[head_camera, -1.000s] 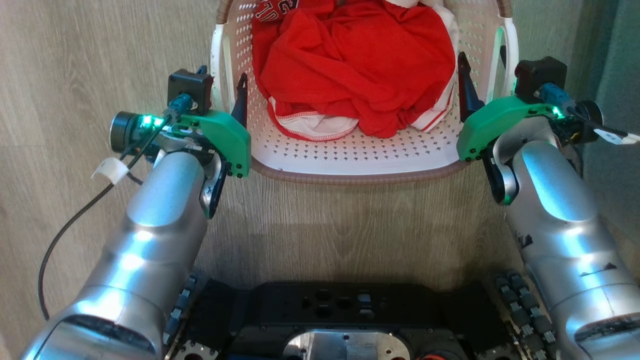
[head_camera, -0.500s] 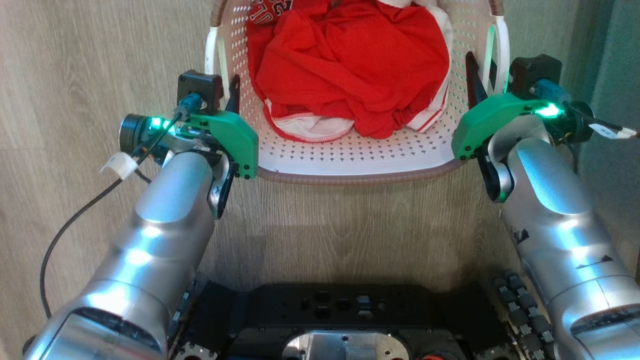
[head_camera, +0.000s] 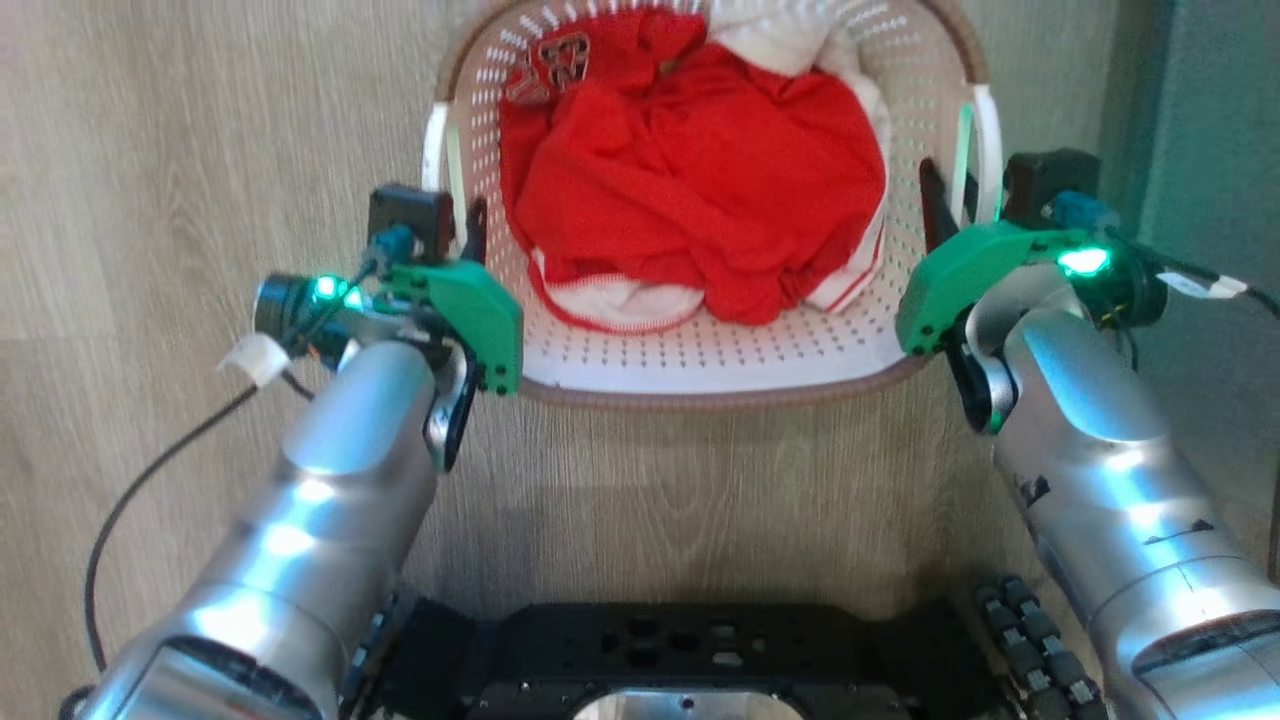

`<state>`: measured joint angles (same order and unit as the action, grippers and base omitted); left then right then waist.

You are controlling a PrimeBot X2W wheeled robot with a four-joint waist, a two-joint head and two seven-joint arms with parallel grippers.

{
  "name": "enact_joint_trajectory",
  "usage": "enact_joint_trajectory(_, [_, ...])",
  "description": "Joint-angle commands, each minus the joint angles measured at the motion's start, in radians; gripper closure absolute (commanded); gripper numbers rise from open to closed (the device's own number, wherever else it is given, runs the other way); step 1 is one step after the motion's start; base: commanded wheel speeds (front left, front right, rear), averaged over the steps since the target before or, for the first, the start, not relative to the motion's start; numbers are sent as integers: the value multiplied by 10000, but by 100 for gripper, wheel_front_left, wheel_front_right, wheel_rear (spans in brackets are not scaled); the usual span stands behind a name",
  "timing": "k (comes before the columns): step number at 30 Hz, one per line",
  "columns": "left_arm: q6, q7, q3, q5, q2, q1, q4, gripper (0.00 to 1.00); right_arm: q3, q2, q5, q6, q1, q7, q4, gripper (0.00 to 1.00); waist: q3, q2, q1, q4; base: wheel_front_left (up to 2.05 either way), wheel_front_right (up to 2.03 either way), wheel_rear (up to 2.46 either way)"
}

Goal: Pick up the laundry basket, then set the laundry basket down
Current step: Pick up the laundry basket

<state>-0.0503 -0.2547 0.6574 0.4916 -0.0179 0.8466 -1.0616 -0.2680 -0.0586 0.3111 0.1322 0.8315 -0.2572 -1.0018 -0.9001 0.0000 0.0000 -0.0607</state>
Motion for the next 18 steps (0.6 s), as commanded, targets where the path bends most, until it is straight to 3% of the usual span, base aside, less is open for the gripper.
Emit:
enact_joint_trajectory(1, [-16, -70, -93, -1, -323, -368, 30, 100, -267, 84, -14, -15, -579, -46, -44, 100, 271, 0, 0, 41, 0, 0, 0])
enact_joint_trajectory(9, [215, -69, 362, 465, -323, -1121, -602, 100, -1168, 84, 1061, -15, -834, 49, -1251, 100, 1732, 0, 0, 189, 0, 0, 0])
enact_joint_trajectory(18, [601, 485, 1014, 1314, -323, -1788, -1323, 100, -2535, 84, 2321, -15, -1263, 927, -1896, 100, 3474, 0, 0, 280, 0, 0, 0])
